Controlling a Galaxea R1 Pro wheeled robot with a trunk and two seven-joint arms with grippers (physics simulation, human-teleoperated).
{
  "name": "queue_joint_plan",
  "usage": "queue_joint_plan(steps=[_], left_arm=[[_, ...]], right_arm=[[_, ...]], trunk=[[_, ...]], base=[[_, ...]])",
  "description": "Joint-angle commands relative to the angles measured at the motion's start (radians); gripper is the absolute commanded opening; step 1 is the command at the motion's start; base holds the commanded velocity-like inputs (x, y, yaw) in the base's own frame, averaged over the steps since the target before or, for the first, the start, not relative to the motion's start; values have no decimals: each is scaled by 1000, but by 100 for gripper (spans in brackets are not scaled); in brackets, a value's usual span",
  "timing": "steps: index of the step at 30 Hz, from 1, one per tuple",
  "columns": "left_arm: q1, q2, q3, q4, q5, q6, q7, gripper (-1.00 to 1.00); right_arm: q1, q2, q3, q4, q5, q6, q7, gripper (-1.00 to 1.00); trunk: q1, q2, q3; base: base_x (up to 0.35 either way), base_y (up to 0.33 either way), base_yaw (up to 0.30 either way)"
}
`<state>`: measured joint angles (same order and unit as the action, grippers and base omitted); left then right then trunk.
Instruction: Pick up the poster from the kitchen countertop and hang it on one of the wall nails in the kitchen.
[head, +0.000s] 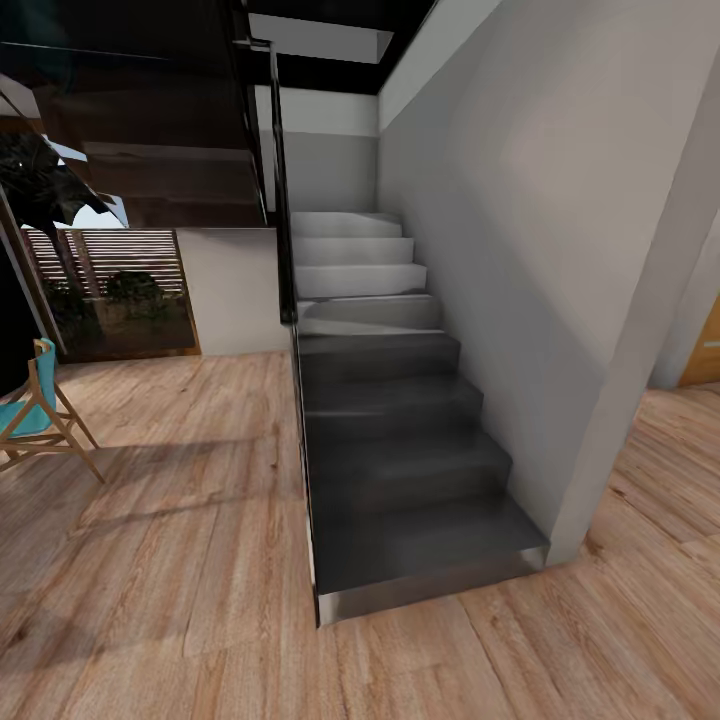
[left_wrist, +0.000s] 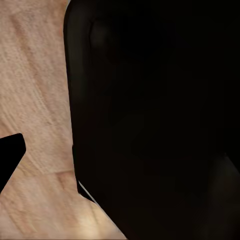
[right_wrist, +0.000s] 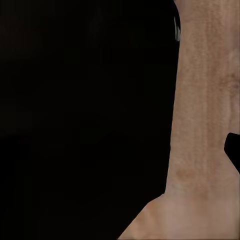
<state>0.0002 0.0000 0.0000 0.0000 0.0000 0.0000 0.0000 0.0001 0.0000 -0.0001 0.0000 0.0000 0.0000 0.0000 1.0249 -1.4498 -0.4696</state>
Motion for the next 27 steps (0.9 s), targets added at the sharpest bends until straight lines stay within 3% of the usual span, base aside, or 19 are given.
queue_joint_plan(steps=[1,6,20,27], left_arm=[[6,-6,5,-6,1,-6,-6,100],[12,-30,2,-34,1,-8,-6,100],[12,-29,1,-34,1,-8,-6,100],[15,-32,1,-74,-5,-13,4,100]], right_arm=[[-6,0,3,-6,-3,-6,-2,100],[-35,-4,2,-26,-2,-11,-2,100],[-46,-4,2,-24,-2,-11,-2,100],[-86,-22,0,-64,4,-50,-2,100]], trunk=[[0,0,0],[0,0,0],[0,0,0],[0,0,0]], base=[[0,0,0],[0,0,0],[0,0,0],[0,0,0]])
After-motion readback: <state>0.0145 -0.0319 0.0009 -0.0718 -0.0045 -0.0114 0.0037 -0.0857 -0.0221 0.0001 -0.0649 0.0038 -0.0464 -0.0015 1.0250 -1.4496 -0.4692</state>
